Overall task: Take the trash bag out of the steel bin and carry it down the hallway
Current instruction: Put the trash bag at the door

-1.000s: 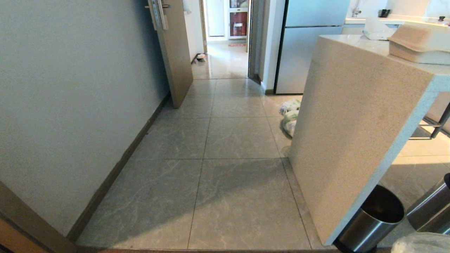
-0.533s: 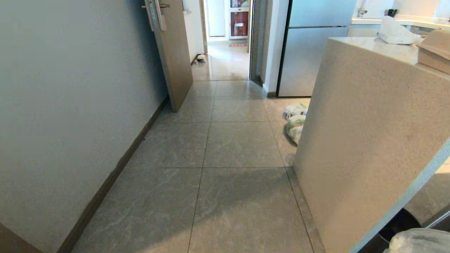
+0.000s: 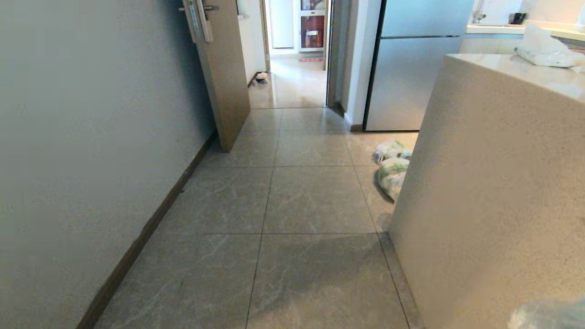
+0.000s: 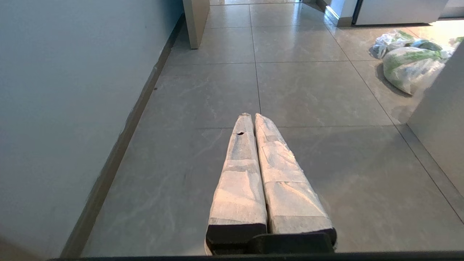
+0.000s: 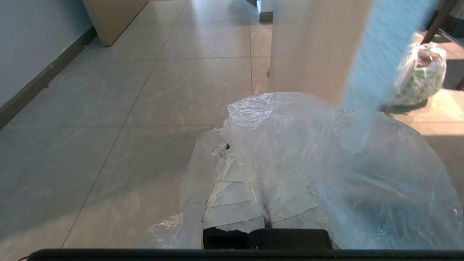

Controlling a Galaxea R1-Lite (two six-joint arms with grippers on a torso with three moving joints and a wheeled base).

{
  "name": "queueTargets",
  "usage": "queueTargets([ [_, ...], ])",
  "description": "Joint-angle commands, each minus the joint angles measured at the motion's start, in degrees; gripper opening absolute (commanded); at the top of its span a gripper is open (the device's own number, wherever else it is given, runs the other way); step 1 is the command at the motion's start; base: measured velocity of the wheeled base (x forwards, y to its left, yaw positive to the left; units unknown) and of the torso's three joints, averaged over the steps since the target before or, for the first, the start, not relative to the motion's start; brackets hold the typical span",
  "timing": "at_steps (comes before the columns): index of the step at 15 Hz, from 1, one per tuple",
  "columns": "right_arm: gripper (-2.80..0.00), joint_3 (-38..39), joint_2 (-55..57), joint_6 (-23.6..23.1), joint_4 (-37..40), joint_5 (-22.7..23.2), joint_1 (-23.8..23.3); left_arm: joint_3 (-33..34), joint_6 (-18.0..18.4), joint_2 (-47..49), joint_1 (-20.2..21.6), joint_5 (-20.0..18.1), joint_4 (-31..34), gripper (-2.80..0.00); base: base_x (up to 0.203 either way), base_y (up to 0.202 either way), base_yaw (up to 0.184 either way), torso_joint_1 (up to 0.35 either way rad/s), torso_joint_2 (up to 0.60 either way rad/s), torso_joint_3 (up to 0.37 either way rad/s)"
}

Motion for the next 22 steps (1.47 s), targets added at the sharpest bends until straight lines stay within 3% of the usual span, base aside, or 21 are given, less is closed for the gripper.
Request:
queueTargets([
  [1,-2.8,0.1,0.0,0.0,0.0,0.0,0.0,0.2,0.0,0.1,0.0,0.0,0.0,-2.8,0.189,0.0,0.0,-0.001,0.0,0.002],
  [22,-2.8,0.1,0.0,0.0,0.0,0.0,0.0,0.1,0.0,0.1,0.0,0.0,0.0,-2.8,0.19,0.0,0.001,0.003,0.0,0.003],
])
